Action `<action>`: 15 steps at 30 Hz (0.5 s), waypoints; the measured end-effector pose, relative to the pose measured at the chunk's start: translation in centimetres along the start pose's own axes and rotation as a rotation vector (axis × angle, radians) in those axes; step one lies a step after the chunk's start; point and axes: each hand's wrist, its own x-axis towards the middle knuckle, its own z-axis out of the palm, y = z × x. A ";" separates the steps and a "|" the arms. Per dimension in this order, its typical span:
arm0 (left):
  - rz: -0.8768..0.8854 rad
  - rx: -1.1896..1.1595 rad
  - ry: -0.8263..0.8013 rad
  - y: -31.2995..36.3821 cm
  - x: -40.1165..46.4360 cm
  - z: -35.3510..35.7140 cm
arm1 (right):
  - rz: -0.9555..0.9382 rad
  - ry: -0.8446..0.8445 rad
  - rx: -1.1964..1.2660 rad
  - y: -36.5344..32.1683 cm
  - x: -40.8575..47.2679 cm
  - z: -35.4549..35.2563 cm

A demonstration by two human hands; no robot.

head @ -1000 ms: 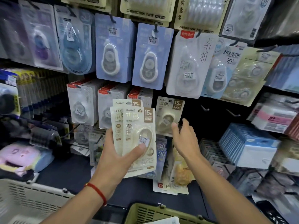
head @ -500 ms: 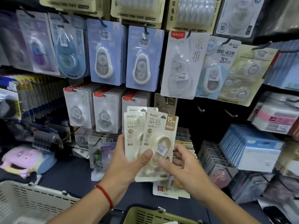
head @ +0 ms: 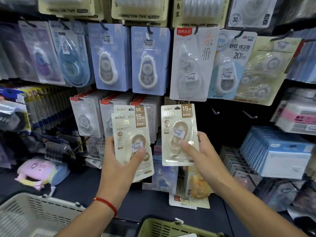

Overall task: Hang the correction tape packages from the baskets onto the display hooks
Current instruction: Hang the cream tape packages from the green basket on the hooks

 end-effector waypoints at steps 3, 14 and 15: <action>-0.003 0.003 -0.002 0.3 0.0 -0.1 | 0.001 0.053 -0.004 0.4 0.2 0.5; -0.048 -0.075 -0.063 0.7 -0.6 0.8 | 0.021 -0.105 -0.302 1.2 -0.4 0.5; -0.042 -0.069 -0.073 0.7 -0.7 1.1 | -0.004 -0.159 -0.272 0.8 -0.8 0.9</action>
